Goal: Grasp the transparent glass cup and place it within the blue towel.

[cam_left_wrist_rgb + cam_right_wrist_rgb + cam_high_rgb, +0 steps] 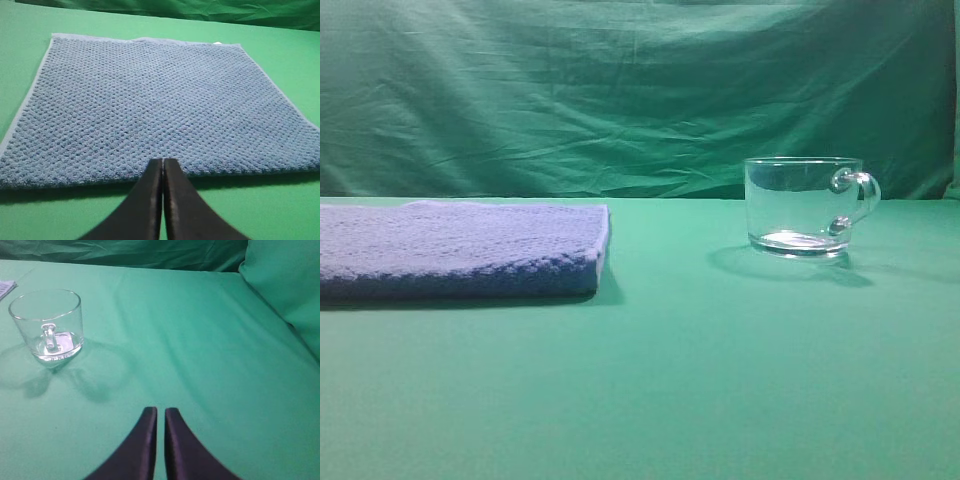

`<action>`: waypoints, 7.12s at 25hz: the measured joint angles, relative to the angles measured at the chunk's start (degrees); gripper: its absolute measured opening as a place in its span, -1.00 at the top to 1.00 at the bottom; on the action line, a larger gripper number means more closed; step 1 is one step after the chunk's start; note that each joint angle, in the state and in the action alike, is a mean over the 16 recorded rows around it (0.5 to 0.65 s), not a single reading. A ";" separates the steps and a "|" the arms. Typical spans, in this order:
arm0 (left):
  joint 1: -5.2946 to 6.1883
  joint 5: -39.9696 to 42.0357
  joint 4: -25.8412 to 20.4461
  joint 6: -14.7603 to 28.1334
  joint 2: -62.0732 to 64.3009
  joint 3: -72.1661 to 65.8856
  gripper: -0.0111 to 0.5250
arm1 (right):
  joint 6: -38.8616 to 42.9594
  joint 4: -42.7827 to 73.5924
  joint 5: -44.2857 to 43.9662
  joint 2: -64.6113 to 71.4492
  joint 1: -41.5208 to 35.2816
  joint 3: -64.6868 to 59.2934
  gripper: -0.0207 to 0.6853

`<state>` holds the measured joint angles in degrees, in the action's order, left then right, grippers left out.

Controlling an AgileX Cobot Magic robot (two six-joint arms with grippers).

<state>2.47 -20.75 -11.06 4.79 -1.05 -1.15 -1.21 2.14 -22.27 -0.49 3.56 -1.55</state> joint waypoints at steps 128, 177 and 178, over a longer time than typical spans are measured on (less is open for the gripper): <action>0.00 0.00 0.00 0.00 0.00 0.00 0.96 | -19.49 -11.69 -18.93 127.70 37.09 109.25 0.51; 0.00 0.00 0.00 0.00 0.00 0.00 0.96 | -6.16 -9.67 -11.32 42.81 35.31 45.66 0.94; 0.00 0.00 0.00 0.00 0.00 0.00 0.96 | -6.10 -9.88 -11.11 40.93 35.31 44.43 0.94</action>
<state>2.47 -20.75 -11.06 4.79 -1.05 -1.15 -7.31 -7.74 -33.38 40.43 38.87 42.88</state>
